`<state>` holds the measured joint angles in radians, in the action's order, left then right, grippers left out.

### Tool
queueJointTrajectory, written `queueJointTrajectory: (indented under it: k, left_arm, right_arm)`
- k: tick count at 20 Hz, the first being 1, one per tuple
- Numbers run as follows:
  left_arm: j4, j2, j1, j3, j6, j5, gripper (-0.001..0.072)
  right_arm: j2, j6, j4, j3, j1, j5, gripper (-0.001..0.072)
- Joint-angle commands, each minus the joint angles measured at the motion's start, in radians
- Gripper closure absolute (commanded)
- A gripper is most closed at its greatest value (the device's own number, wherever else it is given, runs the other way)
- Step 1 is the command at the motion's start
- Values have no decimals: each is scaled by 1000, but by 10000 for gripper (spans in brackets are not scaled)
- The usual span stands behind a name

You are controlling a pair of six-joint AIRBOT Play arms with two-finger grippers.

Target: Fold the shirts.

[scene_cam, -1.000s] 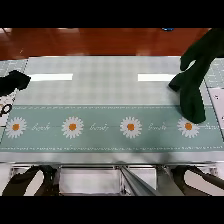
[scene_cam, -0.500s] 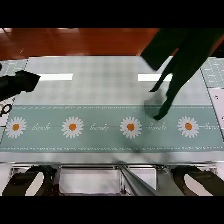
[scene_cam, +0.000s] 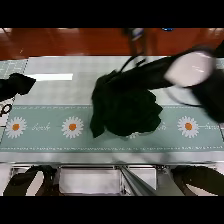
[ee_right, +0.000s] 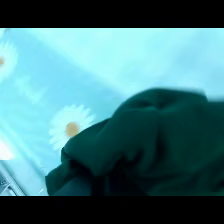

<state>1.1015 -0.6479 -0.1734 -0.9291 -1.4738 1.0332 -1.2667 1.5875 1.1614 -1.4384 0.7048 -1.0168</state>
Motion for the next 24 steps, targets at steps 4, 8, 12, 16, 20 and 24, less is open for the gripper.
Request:
queueJointTrajectory:
  k: [4,8,12,16,20,24]
  left_arm:
    - [16,-1,-3,79,4,103,203]
    - [108,0,-79,107,41,169,203]
    - [-47,-8,-224,261,32,207,203]
    - [-429,-32,-242,562,256,166,203]
    - [-621,-164,-241,602,404,119,203]
    - [-669,-325,-164,602,460,178,203]
  right_arm:
    - [-388,-66,-312,-34,103,234,294]
    - [-321,-34,-198,-210,-196,-43,296]
    - [-19,48,57,53,-626,-185,296]
    - [326,-88,-115,682,-971,-26,298]
    - [438,-278,-291,978,-1159,-65,299]
    - [437,-291,-293,1011,-1161,-47,299]
